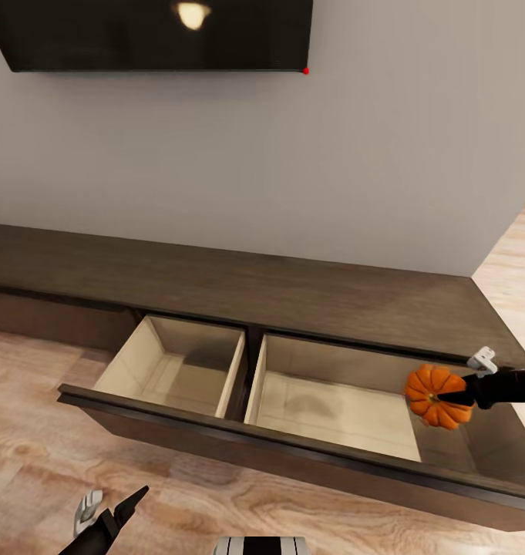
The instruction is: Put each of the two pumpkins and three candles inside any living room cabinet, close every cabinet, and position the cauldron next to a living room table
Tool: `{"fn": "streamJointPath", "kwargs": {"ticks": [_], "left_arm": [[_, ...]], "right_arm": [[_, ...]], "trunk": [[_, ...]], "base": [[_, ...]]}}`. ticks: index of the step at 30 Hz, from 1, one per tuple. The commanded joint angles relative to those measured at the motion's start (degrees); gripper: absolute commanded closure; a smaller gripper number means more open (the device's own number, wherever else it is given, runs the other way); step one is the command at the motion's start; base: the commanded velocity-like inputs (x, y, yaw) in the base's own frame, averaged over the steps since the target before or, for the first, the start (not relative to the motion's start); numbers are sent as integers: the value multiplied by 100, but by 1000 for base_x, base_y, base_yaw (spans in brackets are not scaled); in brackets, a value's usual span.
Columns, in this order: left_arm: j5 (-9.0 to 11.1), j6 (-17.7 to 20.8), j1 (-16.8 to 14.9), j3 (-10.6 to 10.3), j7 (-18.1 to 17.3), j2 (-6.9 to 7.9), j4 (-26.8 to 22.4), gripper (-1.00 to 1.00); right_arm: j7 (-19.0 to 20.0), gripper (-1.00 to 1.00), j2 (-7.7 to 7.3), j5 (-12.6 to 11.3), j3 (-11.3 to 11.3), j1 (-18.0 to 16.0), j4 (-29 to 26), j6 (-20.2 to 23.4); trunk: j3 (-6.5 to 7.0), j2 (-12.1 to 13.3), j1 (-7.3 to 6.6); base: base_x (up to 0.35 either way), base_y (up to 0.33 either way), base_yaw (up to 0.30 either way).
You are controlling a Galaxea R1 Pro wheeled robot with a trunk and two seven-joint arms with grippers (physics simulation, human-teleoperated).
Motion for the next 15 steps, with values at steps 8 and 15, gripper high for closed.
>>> {"fn": "streamJointPath", "kwargs": {"ticks": [8, 15], "left_arm": [[61, 45, -2, -20, -9, 9, 8, -100], [61, 42, -2, -20, -3, 3, 8, -100]], "right_arm": [[38, 100, 396, 497, -26, -8, 25, 47], [16, 100, 724, 637, -40, -8, 46, 74]], "trunk": [[-4, -2, -2], [-4, -2, -2]], "base": [[2, 0, 0], [0, 0, 0]]}}
